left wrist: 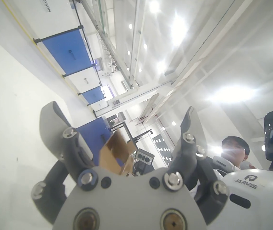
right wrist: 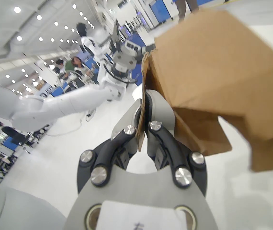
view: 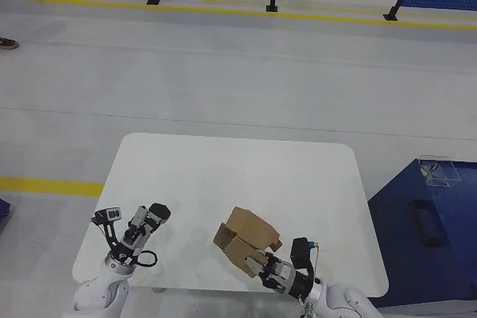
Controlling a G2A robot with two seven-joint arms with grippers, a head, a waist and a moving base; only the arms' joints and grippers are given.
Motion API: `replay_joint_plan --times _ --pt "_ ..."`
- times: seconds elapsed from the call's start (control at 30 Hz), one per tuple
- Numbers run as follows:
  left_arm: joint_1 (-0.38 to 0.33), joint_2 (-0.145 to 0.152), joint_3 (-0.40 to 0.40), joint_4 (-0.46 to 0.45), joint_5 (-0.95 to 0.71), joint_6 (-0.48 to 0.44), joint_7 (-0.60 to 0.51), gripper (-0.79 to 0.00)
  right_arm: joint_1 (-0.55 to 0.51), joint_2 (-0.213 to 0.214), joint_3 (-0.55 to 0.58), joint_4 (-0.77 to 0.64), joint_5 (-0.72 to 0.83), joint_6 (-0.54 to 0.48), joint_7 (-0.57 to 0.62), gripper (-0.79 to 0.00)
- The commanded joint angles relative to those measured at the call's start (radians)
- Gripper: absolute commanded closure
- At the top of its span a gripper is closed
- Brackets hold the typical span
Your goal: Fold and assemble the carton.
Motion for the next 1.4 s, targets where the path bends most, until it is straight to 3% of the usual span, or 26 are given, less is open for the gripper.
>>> replay_joint_plan --times 0.0,0.17,0.37,0.6,0.73,0.83,1.0,1.13,1.27,1.37 --pt "0.014 0.006 -0.006 -0.050 0.000 0.034 -0.057 -0.785 -0.006 0.003 -0.005 -0.017 -0.034 0.012 0.051 0.000" --pt "0.037 0.019 -0.003 -0.160 -0.011 0.091 -0.203 -0.785 -0.027 0.013 -0.021 -0.075 -0.098 -0.010 0.149 0.000" --pt "0.032 0.027 0.046 -0.213 0.089 0.153 -0.328 -0.785 -0.068 0.026 -0.023 -0.148 -0.133 -0.058 0.198 0.000" --pt "-0.045 0.028 0.149 -0.159 0.163 0.330 -0.446 -0.785 -0.100 0.039 -0.007 -0.200 -0.129 -0.078 0.207 0.000" --pt "-0.073 0.027 0.166 -0.128 0.124 0.348 -0.473 -0.785 -0.112 0.045 0.011 -0.211 -0.093 -0.077 0.195 0.000" --pt "-0.069 0.026 0.148 -0.121 0.082 0.280 -0.427 -0.785 -0.112 0.045 0.011 -0.211 -0.093 -0.077 0.195 0.000" --pt "-0.069 0.026 0.148 -0.121 0.082 0.280 -0.427 -0.785 -0.112 0.045 0.011 -0.211 -0.093 -0.077 0.195 0.000" --pt "-0.063 0.027 0.124 -0.122 0.083 0.261 -0.374 -0.785 -0.115 0.048 0.023 -0.201 0.029 -0.079 0.168 0.000" --pt "0.000 0.042 -0.001 -0.206 0.297 0.132 -0.203 -0.785 -0.111 0.058 0.044 -0.178 0.209 -0.085 0.227 0.000" --pt "0.082 0.055 -0.091 -0.365 0.596 0.147 -0.113 -0.785 -0.093 0.069 0.056 -0.164 0.373 -0.080 0.316 0.000"
